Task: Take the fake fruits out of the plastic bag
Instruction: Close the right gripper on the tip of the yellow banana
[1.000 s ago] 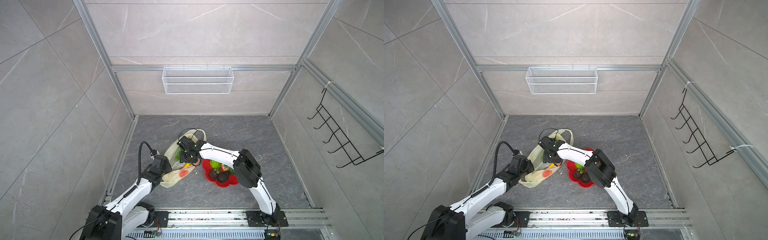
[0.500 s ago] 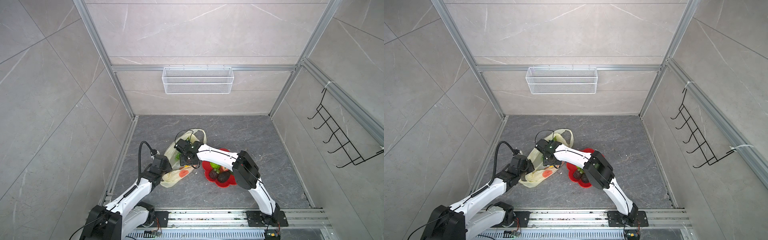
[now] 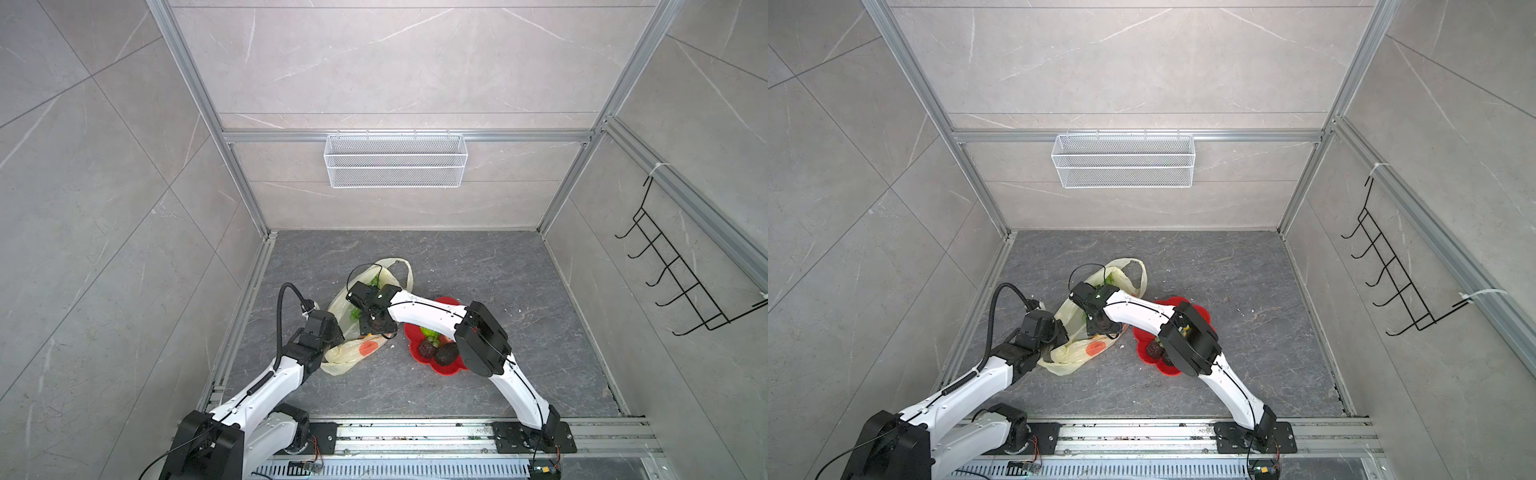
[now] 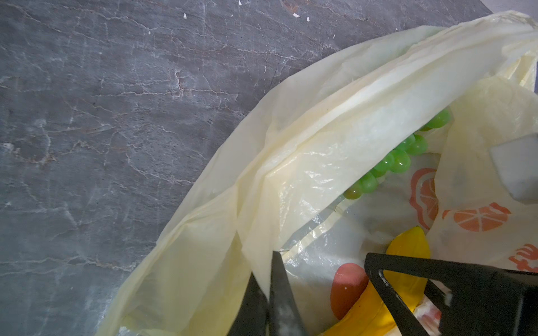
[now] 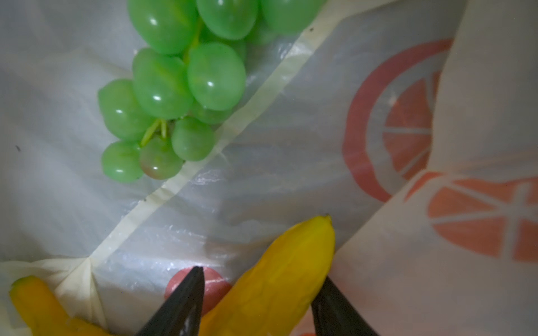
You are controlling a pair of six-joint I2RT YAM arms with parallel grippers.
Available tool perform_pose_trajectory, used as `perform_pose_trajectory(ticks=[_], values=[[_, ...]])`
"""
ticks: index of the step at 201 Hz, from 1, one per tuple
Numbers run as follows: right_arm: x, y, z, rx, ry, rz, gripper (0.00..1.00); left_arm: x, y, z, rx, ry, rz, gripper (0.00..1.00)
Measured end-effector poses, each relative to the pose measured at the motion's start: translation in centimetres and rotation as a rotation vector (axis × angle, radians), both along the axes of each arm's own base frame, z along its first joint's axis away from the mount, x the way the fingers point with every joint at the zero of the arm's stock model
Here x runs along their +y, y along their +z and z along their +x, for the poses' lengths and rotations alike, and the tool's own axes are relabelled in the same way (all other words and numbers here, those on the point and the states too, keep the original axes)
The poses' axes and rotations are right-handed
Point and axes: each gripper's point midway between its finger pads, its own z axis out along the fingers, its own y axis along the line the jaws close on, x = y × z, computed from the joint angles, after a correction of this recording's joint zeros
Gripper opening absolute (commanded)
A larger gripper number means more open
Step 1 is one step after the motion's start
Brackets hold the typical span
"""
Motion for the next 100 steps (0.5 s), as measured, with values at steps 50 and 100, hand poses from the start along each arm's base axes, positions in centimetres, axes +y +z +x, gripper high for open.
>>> perform_pose_trajectory(ticks=[50, 100], values=[[1.7, 0.6, 1.4, -0.029, 0.010, 0.017, 0.40, -0.1, 0.0, 0.0, 0.001, -0.003, -0.002, 0.03], [2.0, -0.3, 1.9, -0.027, 0.012, -0.017, 0.45, 0.0, -0.1, -0.1, 0.004, -0.003, -0.001, 0.04]])
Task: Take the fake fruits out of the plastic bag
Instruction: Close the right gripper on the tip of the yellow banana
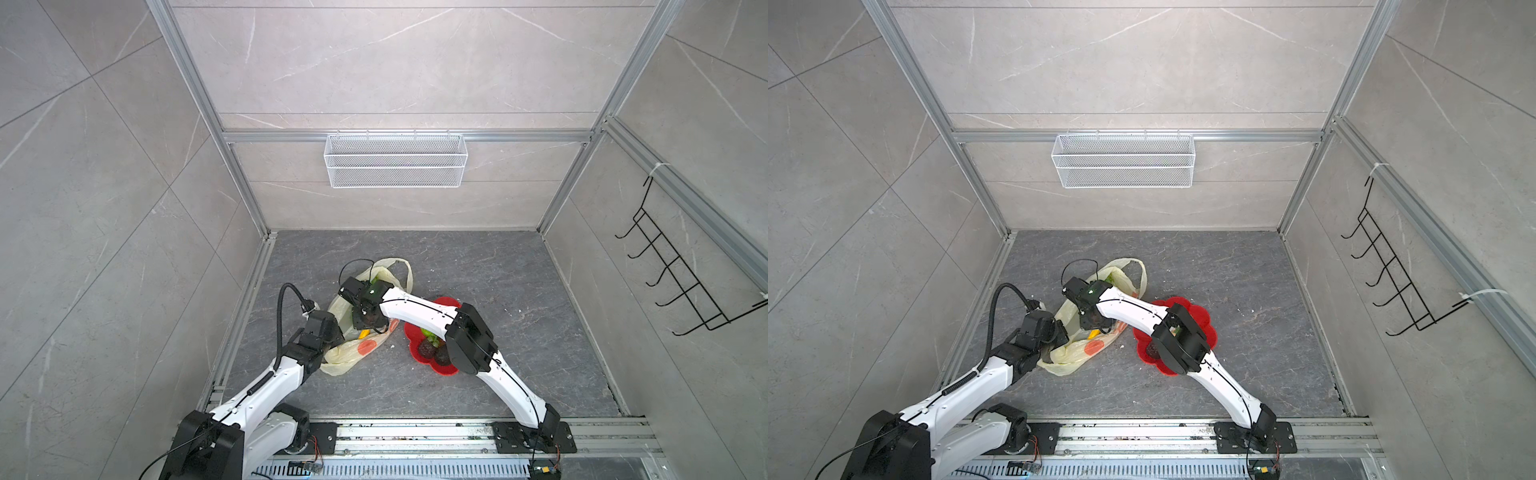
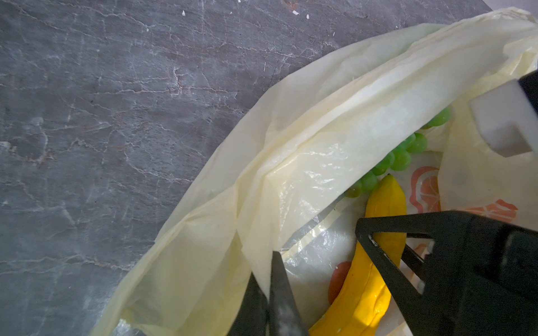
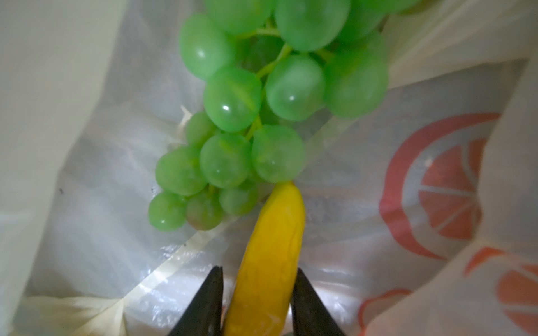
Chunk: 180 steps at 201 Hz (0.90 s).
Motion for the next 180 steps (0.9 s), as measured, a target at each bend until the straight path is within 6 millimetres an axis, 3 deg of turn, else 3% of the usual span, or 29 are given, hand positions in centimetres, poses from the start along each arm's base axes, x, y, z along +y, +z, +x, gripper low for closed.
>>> perform_pose_trajectory(ticks=[24, 73, 122, 180], values=[[0.1, -0.3, 0.1, 0.004, 0.003, -0.015, 0.44, -0.1, 0.0, 0.0, 0.000, -0.002, 0.000, 0.04], [0.0, -0.3, 0.4, -0.006, 0.005, -0.026, 0.31, -0.1, 0.0, 0.0, 0.000, -0.003, 0.001, 0.04], [-0.2, -0.2, 0.8, -0.035, -0.003, -0.029, 0.27, -0.2, 0.0, 0.0, 0.001, -0.008, -0.003, 0.04], [-1.3, 3.2, 1.0, -0.122, -0.025, 0.016, 0.26, -0.4, -0.3, -0.1, 0.012, -0.016, -0.009, 0.04]])
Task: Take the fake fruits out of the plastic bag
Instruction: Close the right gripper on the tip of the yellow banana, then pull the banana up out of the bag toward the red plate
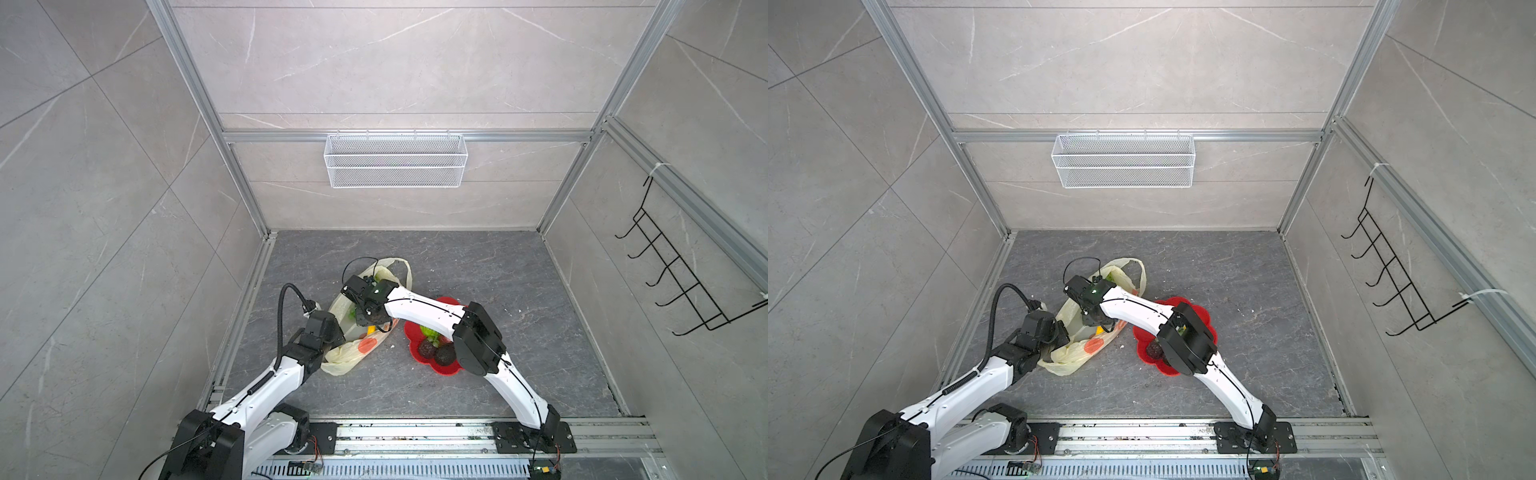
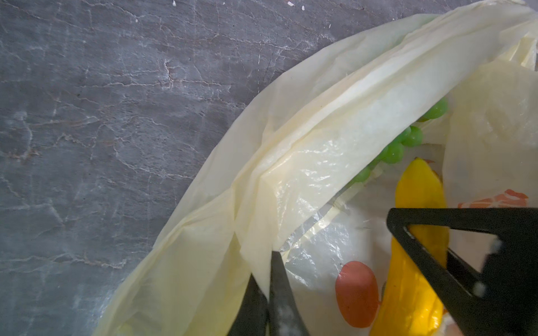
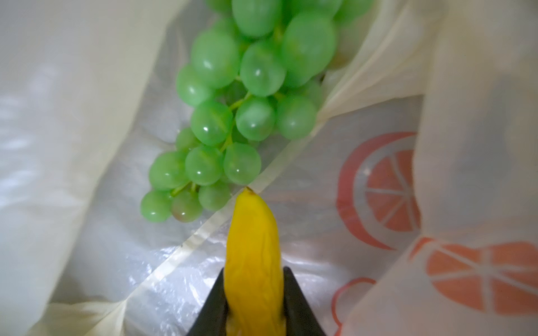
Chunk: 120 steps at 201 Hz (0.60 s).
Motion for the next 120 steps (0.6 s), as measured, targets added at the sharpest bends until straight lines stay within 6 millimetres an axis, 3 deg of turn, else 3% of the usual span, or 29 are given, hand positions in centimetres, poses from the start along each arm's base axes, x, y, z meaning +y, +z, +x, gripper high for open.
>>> perform_pose_trajectory(ticks=[35, 66, 92, 120], values=[[-0.4, 2.6, 0.8, -0.077, -0.022, 0.027, 0.26, -0.1, -0.2, 0.1, 0.005, -0.003, -0.002, 0.04], [-0.6, 3.5, 1.7, -0.129, -0.042, 0.017, 0.26, -1.4, 0.4, 0.3, -0.021, -0.052, -0.031, 0.03], [-0.3, 4.9, 3.1, -0.180, -0.053, 0.004, 0.26, -3.3, 1.7, 0.0, -0.072, -0.131, -0.040, 0.03], [-0.2, 5.3, 4.7, -0.227, -0.078, -0.018, 0.26, -4.0, 3.3, 0.1, -0.131, -0.165, -0.052, 0.03]])
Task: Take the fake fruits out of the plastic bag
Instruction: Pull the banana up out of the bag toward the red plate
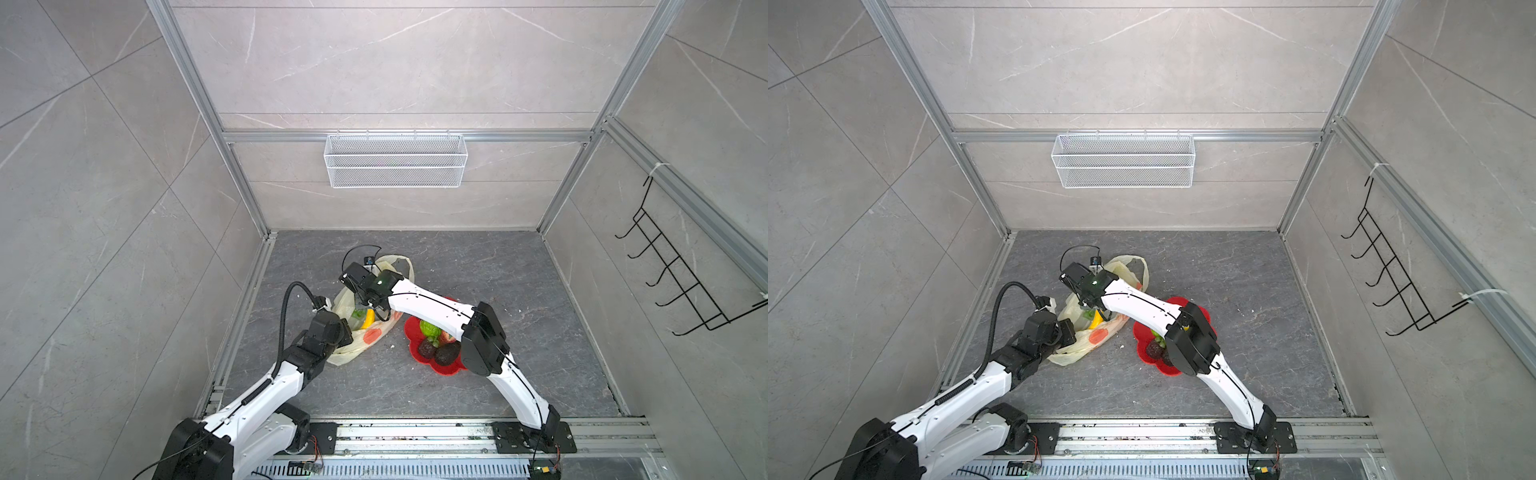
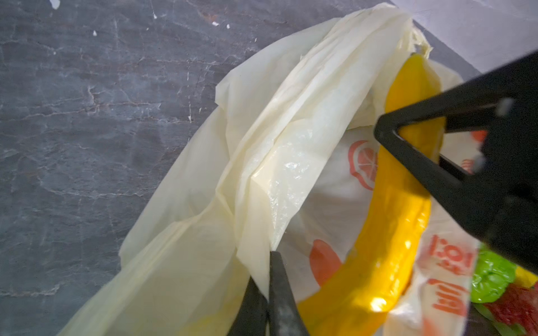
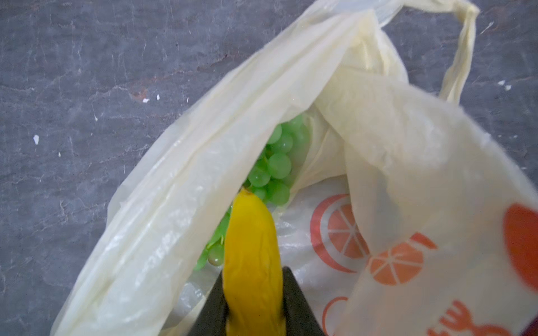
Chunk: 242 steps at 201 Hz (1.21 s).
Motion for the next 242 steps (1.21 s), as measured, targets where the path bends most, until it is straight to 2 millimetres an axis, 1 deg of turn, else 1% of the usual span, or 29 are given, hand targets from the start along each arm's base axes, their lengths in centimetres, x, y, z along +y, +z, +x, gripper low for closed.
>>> perform_pose_trajectory(ticks=[24, 75, 93, 116, 147, 189, 216, 242], values=[[-0.9, 0.1, 0.9, -0.034, -0.023, -0.042, 0.26, -0.1, 0.1, -0.1, -0.005, -0.010, 0.006, 0.03], [-3.5, 0.6, 3.2, -0.066, -0.084, -0.081, 0.26, 0.3, -0.9, -0.3, 0.026, -0.006, 0.043, 0.03], [-4.5, 0.6, 3.6, -0.067, -0.096, -0.095, 0.26, 0.4, -1.4, -0.3, 0.040, -0.012, 0.061, 0.03], [-5.2, 1.4, 3.8, -0.075, -0.099, -0.099, 0.26, 0.7, -1.7, -0.3, 0.045, -0.011, 0.091, 0.04], [-6.3, 2.9, 2.8, -0.080, -0.080, -0.102, 0.26, 1.4, -1.2, 0.4, 0.025, 0.010, 0.122, 0.04], [-8.9, 5.6, 0.7, -0.061, -0.055, -0.054, 0.26, 2.7, -1.2, 1.9, 0.042, 0.051, 0.149, 0.03], [-11.6, 7.6, -0.9, -0.046, -0.053, 0.004, 0.26, 3.0, -0.5, 2.8, 0.032, 0.053, 0.162, 0.03], [-15.1, 9.2, -2.7, -0.033, -0.069, 0.048, 0.26, 3.1, 0.5, 3.8, 0.005, 0.048, 0.176, 0.03]])
